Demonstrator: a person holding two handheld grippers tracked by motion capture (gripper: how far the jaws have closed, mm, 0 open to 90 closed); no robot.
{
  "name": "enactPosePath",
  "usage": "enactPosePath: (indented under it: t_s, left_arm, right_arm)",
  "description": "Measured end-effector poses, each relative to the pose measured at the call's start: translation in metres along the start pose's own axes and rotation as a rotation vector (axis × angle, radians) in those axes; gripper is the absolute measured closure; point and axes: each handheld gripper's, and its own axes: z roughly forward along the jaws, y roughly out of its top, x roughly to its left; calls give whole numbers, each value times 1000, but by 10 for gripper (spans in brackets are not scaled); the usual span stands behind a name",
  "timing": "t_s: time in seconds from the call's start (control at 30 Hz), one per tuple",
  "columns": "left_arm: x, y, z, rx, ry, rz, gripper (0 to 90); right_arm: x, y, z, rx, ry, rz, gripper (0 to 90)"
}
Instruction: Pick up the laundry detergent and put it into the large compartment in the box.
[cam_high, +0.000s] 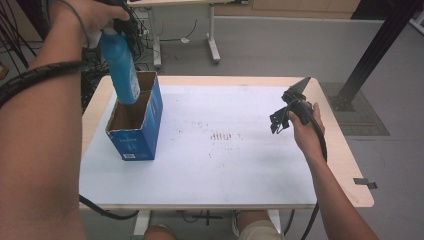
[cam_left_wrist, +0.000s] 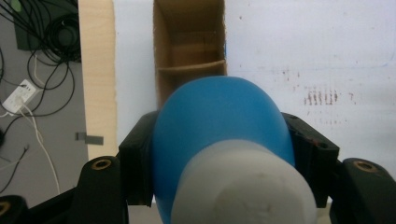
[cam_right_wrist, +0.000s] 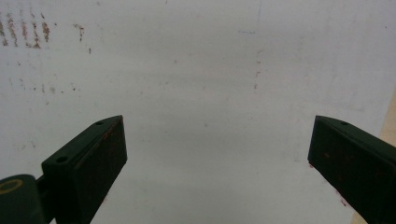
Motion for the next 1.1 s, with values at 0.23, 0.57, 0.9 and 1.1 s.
enactPosePath:
  t_s: [0.23, 0.57, 0.9, 1.1]
  left_arm:
    - [12, -2, 31, 11, 5, -10, 374]
    - [23, -12, 62, 6, -1, -5, 374]
    - [23, -16, 93, 30, -13, 23, 374]
    - [17, -15, 116, 50, 2, 41, 374]
  right_arm:
    - [-1, 3, 3, 7, -6, 5, 46]
    - [-1, 5, 5, 16, -5, 7, 45]
    - [1, 5, 5, 15, -10, 10, 46]
    - [0, 6, 8, 17, -11, 14, 46]
